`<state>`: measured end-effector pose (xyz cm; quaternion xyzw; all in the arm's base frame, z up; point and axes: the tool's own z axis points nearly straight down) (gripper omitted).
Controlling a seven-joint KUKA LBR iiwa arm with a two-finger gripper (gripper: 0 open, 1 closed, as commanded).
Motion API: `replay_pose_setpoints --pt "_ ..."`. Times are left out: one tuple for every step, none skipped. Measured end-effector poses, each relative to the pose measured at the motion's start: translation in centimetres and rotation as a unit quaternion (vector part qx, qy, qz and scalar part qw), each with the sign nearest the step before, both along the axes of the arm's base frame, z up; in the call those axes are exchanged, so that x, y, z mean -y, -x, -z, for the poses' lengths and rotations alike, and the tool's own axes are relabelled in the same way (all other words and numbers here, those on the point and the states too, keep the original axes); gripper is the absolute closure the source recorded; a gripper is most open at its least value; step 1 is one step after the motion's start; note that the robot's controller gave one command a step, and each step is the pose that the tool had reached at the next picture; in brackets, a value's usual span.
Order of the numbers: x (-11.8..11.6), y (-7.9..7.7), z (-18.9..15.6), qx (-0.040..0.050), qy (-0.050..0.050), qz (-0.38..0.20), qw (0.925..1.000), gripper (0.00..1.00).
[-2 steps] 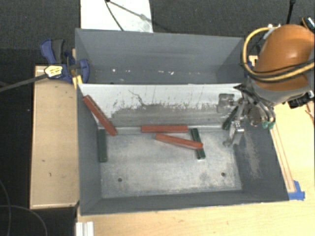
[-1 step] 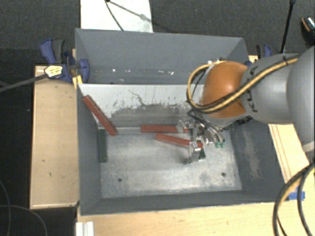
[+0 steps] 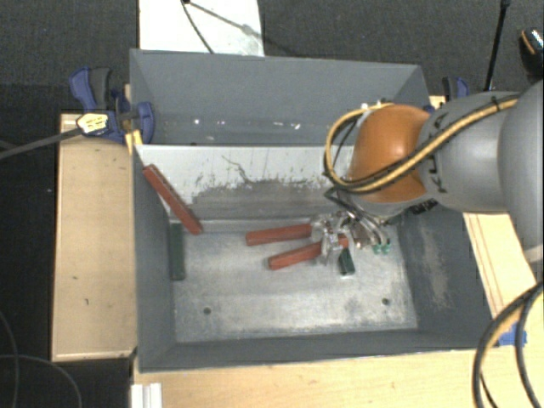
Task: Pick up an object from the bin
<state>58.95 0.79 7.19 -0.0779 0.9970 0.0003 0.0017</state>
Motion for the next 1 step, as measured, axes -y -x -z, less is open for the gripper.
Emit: replay_pose_setpoints --pt "1.88 -0.31 -11.12 0.004 0.001 -0.084 0.9965 1.0"
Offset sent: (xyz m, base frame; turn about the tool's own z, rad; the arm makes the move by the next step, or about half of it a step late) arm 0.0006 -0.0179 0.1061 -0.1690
